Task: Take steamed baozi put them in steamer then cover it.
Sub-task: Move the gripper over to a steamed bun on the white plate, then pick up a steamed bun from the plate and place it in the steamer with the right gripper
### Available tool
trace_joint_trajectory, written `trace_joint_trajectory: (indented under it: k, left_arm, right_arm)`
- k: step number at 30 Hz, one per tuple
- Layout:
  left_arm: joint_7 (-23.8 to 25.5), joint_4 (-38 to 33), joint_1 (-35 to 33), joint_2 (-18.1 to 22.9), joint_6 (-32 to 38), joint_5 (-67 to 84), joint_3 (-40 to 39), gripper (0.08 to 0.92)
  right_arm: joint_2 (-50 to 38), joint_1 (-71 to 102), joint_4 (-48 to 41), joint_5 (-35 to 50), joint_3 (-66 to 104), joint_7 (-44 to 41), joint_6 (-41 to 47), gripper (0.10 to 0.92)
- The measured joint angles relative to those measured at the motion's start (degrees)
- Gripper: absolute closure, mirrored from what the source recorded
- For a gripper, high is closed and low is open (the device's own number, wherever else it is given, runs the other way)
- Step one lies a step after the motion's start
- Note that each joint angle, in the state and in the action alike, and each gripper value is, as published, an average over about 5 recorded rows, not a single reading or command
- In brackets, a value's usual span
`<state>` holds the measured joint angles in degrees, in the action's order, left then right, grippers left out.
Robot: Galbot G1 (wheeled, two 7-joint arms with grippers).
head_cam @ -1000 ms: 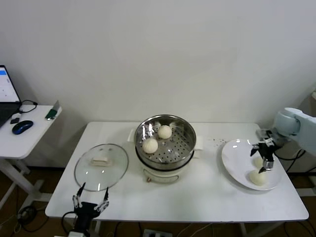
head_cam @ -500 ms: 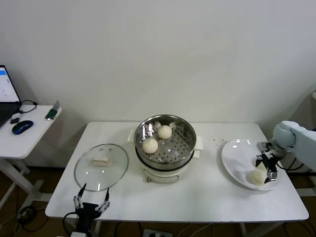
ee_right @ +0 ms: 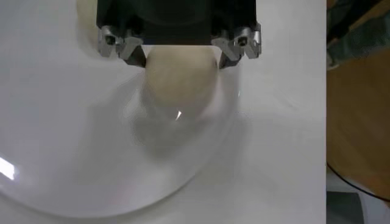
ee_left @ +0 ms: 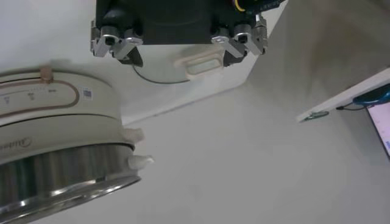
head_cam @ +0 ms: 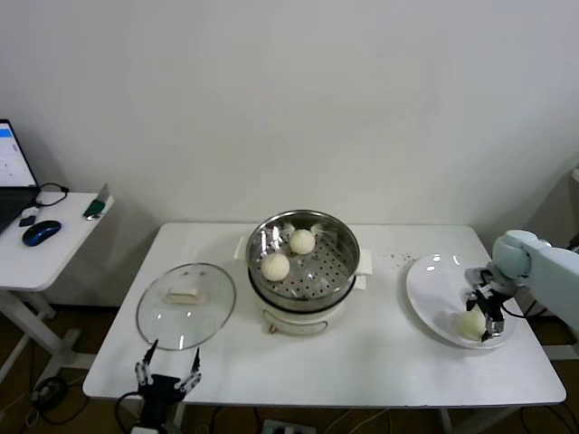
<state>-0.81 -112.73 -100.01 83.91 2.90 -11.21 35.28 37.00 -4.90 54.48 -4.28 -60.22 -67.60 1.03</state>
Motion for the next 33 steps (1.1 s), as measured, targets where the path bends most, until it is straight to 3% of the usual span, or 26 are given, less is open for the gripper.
trace_joint_trajectory:
  k: [17, 33]
  left_arm:
    - [-0.11, -0.02, -0.4, 0.15, 0.21, -0.32, -0.14, 0.177]
    - [-0.08, -0.21, -1.15, 0.1, 0.54, -0.51, -0.58, 0.177]
  right_arm:
    - [2.29, -4.37, -0.84, 0.73, -1.72, -1.33, -3.98, 0.304]
    - [12.82, -30.01, 6.49, 2.12, -14.55, -5.78, -23.24, 0.296]
